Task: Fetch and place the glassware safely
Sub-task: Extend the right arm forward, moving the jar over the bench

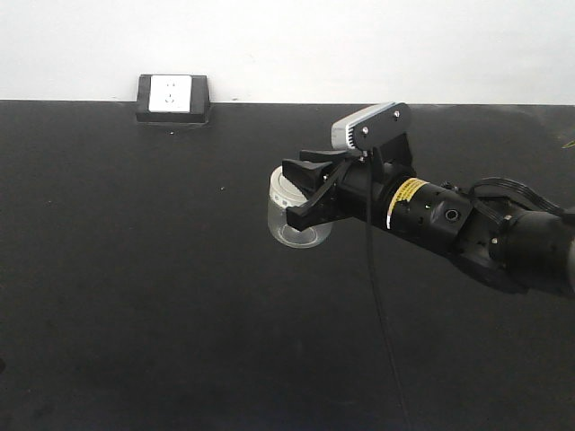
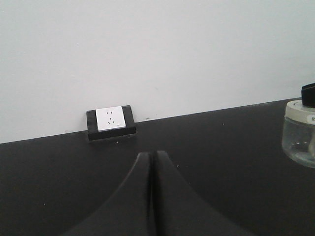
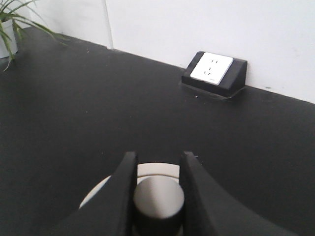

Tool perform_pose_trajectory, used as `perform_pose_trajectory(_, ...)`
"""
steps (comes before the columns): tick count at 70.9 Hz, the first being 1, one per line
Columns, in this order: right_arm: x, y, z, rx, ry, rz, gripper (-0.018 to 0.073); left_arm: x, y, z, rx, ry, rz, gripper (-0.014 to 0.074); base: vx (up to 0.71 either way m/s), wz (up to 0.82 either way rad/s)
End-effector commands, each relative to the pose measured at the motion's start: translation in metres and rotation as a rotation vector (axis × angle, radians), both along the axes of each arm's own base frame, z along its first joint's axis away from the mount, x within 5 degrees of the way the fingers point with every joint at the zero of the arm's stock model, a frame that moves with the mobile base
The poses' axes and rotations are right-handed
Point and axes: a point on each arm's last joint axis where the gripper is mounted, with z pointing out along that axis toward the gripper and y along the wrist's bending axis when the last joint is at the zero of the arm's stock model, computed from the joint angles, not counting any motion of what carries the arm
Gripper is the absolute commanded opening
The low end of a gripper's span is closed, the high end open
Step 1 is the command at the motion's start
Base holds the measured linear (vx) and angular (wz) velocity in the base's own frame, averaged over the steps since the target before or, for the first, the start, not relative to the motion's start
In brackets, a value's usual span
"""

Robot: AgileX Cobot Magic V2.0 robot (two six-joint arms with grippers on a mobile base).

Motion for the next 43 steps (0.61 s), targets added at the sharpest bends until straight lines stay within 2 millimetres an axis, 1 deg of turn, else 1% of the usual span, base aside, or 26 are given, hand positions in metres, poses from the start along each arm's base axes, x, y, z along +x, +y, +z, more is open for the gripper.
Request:
perform_pose_trajectory(1, 0.005, -0.001, 0.023, 0.111, -0.117, 0.120, -0.0001, 0.000, -0.004, 0.013, -0.036, -0.062, -0.040, -0.0007, 0.00, 0.00)
perform_pose_trajectory(11, 0.015, -0.003, 0.001, 0.105, -0.105, 0.156, -0.0001, 0.000, -0.004, 0.013, -0.036, -0.062, -0.040, -0.0007, 0.00, 0.00)
perform_pose_trajectory(20, 0.021, -0.001, -0.019, 0.048, -0.126, 0.172, -0.0001, 0.000, -0.004, 0.013, -0.036, -0.062, -0.040, -0.0007, 0.00, 0.00)
perform_pose_trajectory(27, 0.024, 0.000, -0.030, 0.001, -0.145, 0.181, -0.0001, 0.000, -0.004, 0.013, -0.036, -0.062, -0.040, -0.0007, 0.00, 0.00)
perform_pose_trajectory(43, 0.028, 0.001, -0.049, -0.022, -0.122, 0.187, -0.0001, 0.000, -0.004, 0.013, -0.036, -0.062, -0.040, -0.0007, 0.00, 0.00)
